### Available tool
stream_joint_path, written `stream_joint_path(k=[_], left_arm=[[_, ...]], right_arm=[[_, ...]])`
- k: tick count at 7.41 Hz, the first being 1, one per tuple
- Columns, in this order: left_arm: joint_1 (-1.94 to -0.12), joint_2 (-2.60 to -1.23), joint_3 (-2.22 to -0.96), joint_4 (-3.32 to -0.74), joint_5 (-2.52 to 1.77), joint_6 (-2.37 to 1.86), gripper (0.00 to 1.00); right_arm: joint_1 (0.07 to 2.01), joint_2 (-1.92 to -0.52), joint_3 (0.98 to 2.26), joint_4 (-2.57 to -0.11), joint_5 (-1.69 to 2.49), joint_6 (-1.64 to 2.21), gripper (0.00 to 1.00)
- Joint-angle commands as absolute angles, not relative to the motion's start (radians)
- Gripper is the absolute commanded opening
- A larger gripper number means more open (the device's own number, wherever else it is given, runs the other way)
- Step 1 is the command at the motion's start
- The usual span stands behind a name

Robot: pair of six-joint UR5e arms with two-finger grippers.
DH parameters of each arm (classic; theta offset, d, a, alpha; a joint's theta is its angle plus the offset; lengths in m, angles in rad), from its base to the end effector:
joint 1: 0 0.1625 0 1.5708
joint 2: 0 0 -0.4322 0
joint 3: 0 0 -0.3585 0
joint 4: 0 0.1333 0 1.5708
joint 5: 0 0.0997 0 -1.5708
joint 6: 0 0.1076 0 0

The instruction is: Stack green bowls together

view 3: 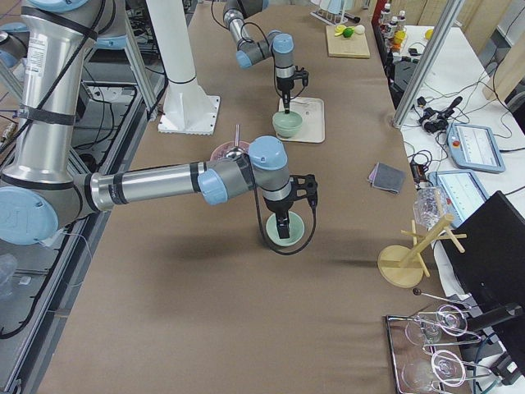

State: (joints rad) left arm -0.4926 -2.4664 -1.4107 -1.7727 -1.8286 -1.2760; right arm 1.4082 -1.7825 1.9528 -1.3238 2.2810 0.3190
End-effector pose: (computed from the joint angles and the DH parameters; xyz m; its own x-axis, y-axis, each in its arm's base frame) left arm 0.6073 -0.4461 0.1733 0.5793 0.0079 -0.8151 0.1128 0.9896 0.0898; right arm -0.0003 -0.3918 0.5585 0.7163 -0.0812 0.6931 -0.0807 0.9769 0.1979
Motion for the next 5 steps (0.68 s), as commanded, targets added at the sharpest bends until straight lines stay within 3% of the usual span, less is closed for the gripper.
stream_joint_path(k=[1, 2, 5], left_arm=[[-0.492, -2.467, -1.414, -1.773, -1.829, -1.273, 0.01], [-0.494, -2.465, -1.416, -1.773, -1.827, -1.264, 0.99], [-0.524, -2.454, -1.511, -1.764, -1.839, -1.256, 0.98]], right_arm=[[1.408, -1.782, 1.953, -1.324, 2.281, 0.319, 1.00], [1.408, -1.784, 1.953, -1.324, 2.281, 0.321, 1.00], [1.408, -1.781, 1.953, -1.324, 2.283, 0.321, 1.00]])
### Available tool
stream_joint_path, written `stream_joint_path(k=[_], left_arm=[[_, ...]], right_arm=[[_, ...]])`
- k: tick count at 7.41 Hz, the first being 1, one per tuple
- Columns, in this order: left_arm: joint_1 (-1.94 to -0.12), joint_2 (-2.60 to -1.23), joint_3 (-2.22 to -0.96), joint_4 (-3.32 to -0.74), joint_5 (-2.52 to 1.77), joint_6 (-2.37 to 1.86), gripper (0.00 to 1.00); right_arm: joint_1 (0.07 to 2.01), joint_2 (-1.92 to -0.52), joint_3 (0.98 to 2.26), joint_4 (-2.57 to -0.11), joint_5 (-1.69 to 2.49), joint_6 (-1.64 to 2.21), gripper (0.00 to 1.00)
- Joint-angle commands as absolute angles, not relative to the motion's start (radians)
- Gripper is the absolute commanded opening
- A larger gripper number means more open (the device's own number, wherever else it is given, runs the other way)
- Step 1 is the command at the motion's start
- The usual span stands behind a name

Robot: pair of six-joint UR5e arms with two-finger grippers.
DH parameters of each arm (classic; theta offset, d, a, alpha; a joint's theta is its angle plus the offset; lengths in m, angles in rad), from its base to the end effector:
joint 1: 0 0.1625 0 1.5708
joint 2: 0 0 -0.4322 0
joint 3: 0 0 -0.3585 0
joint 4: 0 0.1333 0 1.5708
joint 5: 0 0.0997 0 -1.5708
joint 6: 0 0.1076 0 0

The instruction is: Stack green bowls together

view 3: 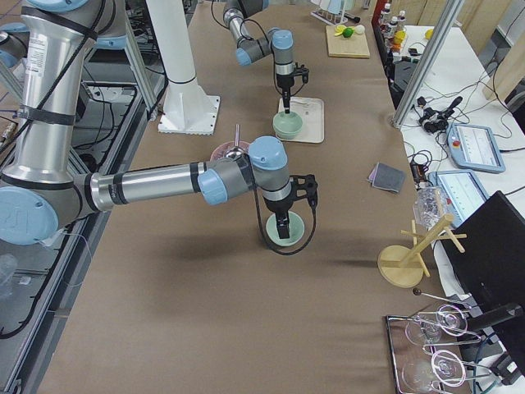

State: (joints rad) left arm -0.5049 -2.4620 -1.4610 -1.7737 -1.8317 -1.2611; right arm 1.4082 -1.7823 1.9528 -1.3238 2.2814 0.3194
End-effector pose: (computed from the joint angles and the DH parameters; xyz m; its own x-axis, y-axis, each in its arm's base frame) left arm 0.5900 -0.4467 0.1561 0.5465 0.0344 -0.8368 0.1184 0.9859 0.1179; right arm -0.0003 -0.3919 0.5584 0.7160 -0.0811 0.6934 -0.0809 0.9769 0.1977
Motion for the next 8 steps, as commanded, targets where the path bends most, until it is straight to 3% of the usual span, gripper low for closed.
stream_joint_path(k=[1, 4, 5, 8], left_arm=[[-0.534, -2.409, -1.581, -1.756, -1.856, -1.215, 0.98], [-0.681, -2.155, -1.929, -1.524, -1.999, -0.926, 0.98], [-0.769, -2.075, -1.989, -1.469, -2.047, -0.764, 0.98], [-1.108, -1.794, -1.981, -1.473, -2.236, -0.124, 0.98]], right_arm=[[1.408, -1.781, 1.953, -1.324, 2.290, 0.319, 1.00], [1.410, -1.782, 1.953, -1.327, 2.321, 0.322, 1.00], [1.408, -1.779, 1.954, -1.324, 2.327, 0.383, 1.00], [1.394, -1.784, 1.953, -1.312, 2.342, 0.448, 1.00]])
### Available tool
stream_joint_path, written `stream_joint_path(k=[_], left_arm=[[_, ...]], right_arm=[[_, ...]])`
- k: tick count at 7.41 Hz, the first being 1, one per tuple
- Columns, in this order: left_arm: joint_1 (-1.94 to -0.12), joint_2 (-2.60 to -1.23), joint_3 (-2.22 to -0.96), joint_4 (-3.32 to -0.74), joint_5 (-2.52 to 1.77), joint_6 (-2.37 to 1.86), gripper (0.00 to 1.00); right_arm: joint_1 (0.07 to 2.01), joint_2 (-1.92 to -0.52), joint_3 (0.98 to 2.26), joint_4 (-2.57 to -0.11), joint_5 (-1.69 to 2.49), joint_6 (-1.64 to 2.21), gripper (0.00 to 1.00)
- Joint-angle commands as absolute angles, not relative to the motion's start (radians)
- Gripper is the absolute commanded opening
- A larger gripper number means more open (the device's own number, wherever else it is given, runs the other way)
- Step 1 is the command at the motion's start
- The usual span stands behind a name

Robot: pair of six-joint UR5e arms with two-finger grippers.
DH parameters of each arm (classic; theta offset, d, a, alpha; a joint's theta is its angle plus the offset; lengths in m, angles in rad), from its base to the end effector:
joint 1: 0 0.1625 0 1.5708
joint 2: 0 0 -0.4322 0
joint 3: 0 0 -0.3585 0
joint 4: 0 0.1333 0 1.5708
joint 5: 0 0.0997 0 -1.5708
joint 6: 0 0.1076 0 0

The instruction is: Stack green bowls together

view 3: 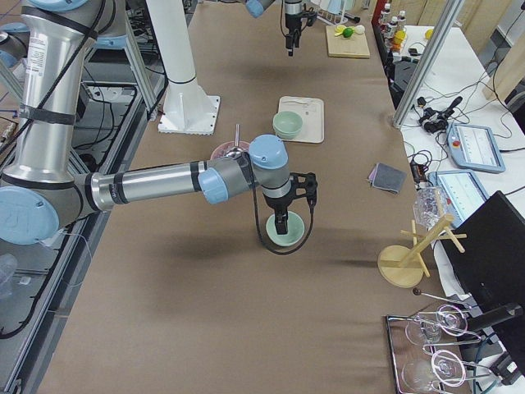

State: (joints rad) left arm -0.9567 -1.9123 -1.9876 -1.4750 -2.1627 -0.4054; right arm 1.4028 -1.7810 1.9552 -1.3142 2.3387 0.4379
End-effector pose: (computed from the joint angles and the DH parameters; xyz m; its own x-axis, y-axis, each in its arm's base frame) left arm 0.2504 -0.4824 0.3323 0.6207 0.4430 -0.6468 -0.2280 0.8914 0.3917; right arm -0.0068 -0.3902 0.5517 0.6628 0.0119 0.7487 -0.1426 0.9836 0.1106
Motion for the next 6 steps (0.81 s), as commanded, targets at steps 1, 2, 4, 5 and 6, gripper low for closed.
stream_joint_path(k=[1, 2, 4, 5, 6], left_arm=[[-1.226, -1.731, -1.936, -1.471, -2.303, 0.058, 0.98], [-1.320, -1.674, -1.871, -1.477, -2.334, 0.201, 0.98], [-1.432, -1.608, -1.781, -1.476, -2.326, 0.375, 0.98], [-1.490, -1.592, -1.757, -1.479, -2.333, 0.443, 0.98], [-1.506, -1.589, -1.759, -1.479, -2.336, 0.480, 0.98]], right_arm=[[1.384, -1.784, 1.953, -1.313, 2.341, 0.446, 1.00], [1.361, -1.778, 1.944, -1.312, 2.330, 0.437, 1.00], [1.342, -1.760, 1.890, -1.307, 2.326, 0.443, 1.00], [1.319, -1.753, 1.850, -1.266, 2.292, 0.445, 1.00], [1.310, -1.746, 1.777, -1.177, 2.286, 0.448, 0.98]])
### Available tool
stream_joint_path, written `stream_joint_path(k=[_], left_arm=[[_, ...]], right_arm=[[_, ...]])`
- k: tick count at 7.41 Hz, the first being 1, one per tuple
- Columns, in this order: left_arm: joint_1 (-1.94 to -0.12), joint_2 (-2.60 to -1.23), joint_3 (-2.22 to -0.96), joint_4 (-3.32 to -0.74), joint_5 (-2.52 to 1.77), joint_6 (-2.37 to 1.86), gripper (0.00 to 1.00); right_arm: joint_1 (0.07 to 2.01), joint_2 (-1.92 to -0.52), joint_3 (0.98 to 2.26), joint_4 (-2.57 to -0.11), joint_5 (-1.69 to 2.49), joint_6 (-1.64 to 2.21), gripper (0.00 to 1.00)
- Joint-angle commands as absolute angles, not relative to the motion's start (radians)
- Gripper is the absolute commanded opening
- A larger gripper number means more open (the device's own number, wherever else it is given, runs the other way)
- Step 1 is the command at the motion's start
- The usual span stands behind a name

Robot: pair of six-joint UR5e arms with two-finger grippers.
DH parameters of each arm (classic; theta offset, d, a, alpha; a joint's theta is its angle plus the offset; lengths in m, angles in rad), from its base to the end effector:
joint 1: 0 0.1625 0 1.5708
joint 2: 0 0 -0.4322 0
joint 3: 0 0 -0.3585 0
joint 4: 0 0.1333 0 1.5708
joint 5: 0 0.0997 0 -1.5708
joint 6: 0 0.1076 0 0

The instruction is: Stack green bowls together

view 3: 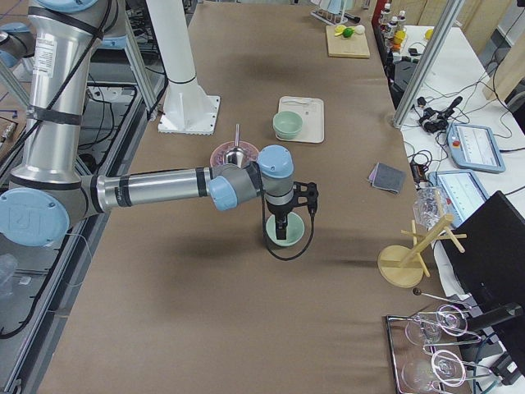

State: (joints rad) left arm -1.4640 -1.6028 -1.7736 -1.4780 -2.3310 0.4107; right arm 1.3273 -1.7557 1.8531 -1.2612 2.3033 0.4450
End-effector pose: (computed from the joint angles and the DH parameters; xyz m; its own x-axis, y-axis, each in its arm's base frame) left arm -0.0085 -0.4758 0.5742 0.6090 0.5527 -0.5689 -0.3803 0.8329 0.4021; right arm -0.0370 -0.4035 0.5865 0.6890 -0.0101 0.7247 -0.0833 0.9922 0.0930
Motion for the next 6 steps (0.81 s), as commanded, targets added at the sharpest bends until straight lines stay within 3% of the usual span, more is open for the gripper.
stream_joint_path(k=[1, 6], left_arm=[[-1.506, -1.572, -1.756, -1.479, -2.376, 0.480, 0.98], [-1.506, -1.549, -1.755, -1.480, -2.431, 0.480, 0.98]], right_arm=[[1.296, -1.746, 1.728, -1.105, 2.284, 0.474, 0.97], [1.148, -1.741, 1.645, -0.899, 2.183, 0.685, 0.94]])
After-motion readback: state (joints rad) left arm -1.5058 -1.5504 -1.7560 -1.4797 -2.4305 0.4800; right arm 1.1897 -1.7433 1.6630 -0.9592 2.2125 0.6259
